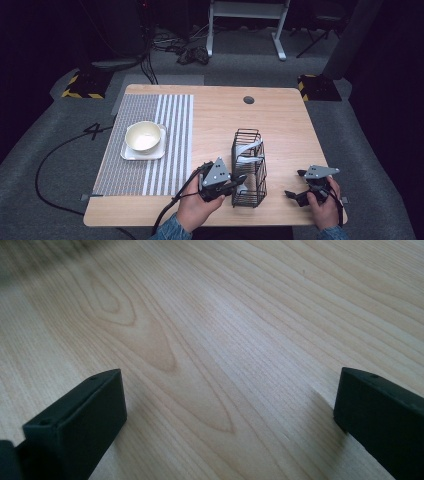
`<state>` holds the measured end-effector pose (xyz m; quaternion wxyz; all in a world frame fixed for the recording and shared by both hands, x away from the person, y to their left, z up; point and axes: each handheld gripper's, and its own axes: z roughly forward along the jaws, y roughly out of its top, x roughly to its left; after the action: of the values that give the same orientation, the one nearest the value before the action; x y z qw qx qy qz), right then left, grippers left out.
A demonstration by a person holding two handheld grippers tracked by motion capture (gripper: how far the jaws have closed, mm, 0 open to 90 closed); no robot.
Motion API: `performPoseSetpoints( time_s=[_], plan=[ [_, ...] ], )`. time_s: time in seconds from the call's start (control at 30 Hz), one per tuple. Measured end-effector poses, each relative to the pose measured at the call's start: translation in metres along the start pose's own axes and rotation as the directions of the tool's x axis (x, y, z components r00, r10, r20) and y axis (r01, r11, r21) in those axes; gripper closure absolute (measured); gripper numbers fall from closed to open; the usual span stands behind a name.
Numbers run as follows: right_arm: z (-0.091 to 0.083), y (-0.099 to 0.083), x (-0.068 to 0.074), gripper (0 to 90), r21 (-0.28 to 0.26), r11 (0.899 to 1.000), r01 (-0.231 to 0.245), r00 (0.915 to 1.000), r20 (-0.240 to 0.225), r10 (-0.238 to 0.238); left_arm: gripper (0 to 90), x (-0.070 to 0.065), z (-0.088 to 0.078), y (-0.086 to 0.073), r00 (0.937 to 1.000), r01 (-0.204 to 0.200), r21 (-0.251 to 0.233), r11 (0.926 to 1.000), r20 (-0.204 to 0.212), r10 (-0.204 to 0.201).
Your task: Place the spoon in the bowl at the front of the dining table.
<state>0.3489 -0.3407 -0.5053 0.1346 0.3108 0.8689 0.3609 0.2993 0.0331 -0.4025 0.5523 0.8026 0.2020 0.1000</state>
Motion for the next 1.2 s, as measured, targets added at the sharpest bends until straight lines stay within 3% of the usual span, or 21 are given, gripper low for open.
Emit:
performPoseSetpoints(
  time_s=[0.3,0.67,1.2],
  plan=[
    [0.000,0.000,0.000,0.4,0.000,1.000,0.000,1.0000,0.000,0.000,84.5,-0.005,-0.006,0.019,0.9995,-0.028,-0.038,0.9989,0.015,0.029],
    [0.000,0.000,0.000,0.4,0.000,1.000,0.000,1.0000,0.000,0.000,84.6,-0.004,-0.016,0.035,0.9993,-0.036,-0.083,0.9959,0.009,0.037],
    [0.000,0.000,0.000,0.4,0.000,1.000,0.000,1.0000,0.000,0.000,84.9,-0.006,-0.045,0.060,0.9979,-0.065,-0.173,0.9827,-0.015,0.064]
  ],
)
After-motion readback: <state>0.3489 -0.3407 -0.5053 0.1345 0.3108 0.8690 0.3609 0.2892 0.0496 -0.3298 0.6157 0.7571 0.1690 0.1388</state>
